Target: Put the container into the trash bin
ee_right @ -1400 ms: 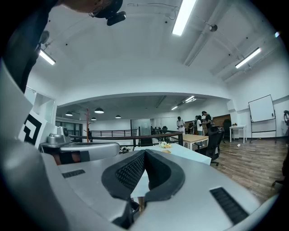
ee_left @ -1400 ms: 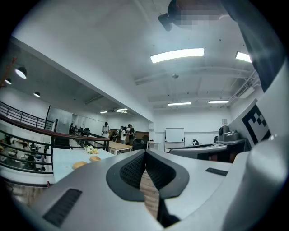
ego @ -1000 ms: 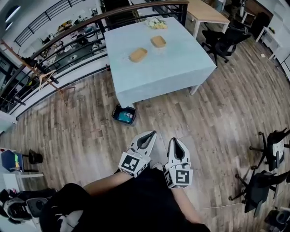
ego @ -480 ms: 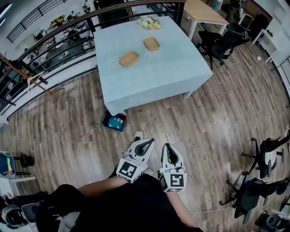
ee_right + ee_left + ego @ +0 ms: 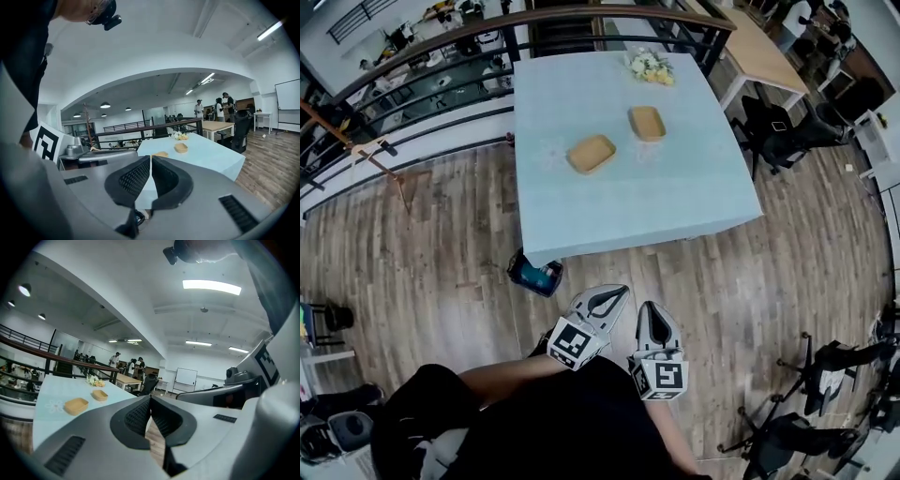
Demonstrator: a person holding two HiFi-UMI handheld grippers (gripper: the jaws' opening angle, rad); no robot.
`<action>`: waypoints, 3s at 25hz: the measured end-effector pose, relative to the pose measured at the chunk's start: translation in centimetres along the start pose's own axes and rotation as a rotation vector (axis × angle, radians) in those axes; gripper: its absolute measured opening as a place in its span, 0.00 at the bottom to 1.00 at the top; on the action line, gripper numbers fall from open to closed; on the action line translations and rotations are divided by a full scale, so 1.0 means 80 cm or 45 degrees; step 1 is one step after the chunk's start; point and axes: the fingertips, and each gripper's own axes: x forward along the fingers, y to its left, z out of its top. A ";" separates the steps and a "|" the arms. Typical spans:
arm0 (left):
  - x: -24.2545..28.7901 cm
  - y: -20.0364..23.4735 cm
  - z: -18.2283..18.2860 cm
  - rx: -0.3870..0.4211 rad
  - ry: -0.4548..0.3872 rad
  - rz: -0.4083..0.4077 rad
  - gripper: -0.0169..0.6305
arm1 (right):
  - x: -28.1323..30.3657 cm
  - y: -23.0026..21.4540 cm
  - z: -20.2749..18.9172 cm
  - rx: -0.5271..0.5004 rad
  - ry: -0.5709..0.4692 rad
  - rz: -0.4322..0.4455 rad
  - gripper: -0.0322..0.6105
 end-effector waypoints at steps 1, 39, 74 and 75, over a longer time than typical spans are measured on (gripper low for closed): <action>0.005 0.017 0.006 0.009 -0.005 0.001 0.05 | 0.019 0.002 0.006 -0.002 0.009 0.013 0.11; 0.213 0.366 0.077 -0.061 0.032 0.489 0.05 | 0.476 -0.107 0.075 -0.035 0.183 0.445 0.11; 0.166 0.492 0.017 -0.272 0.102 1.087 0.05 | 0.786 -0.151 -0.157 -0.316 0.799 0.577 0.19; 0.164 0.493 0.015 -0.272 0.101 1.088 0.05 | 0.787 -0.151 -0.157 -0.316 0.794 0.573 0.15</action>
